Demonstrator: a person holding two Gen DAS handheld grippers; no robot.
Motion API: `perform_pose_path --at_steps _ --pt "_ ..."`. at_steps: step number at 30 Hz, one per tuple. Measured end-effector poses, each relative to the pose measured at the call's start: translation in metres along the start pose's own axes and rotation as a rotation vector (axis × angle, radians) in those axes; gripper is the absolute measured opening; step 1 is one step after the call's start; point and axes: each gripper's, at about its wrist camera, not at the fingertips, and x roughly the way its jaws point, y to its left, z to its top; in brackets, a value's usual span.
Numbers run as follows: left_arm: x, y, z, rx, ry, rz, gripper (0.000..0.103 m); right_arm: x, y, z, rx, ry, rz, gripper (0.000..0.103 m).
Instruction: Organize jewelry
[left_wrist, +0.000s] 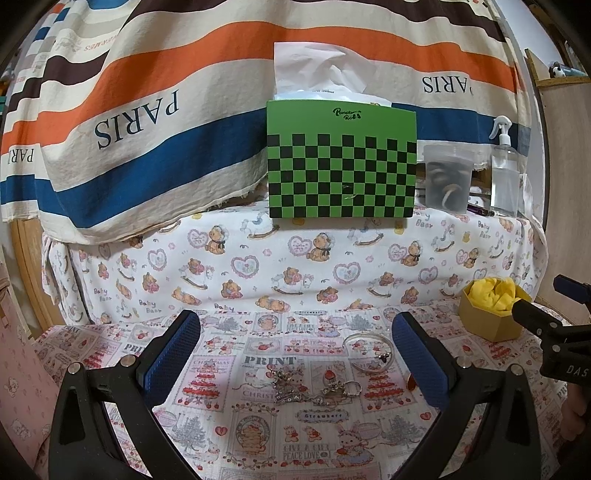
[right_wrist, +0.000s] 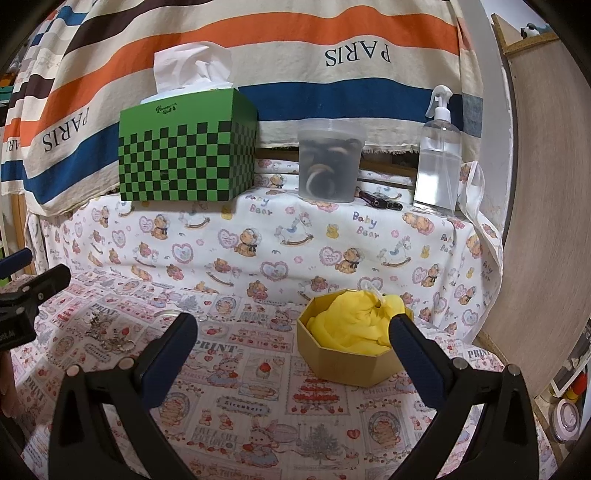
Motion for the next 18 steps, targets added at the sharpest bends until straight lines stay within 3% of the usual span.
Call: perform_pose_path --at_steps 5,11,16,18 --pt "0.005 -0.004 0.000 0.013 0.021 0.036 0.103 -0.001 0.001 -0.001 -0.002 -0.001 -0.002 0.103" --pt "-0.005 0.000 0.002 -0.011 -0.018 -0.060 0.103 0.000 0.000 0.000 -0.002 0.001 -0.001 0.103" --pt "0.001 -0.002 0.004 0.012 0.029 -0.064 0.098 0.001 0.000 0.001 -0.002 0.005 0.002 0.103" --pt "0.007 -0.004 0.005 0.037 0.067 -0.048 0.090 0.002 0.001 0.001 0.001 0.005 0.001 0.103"
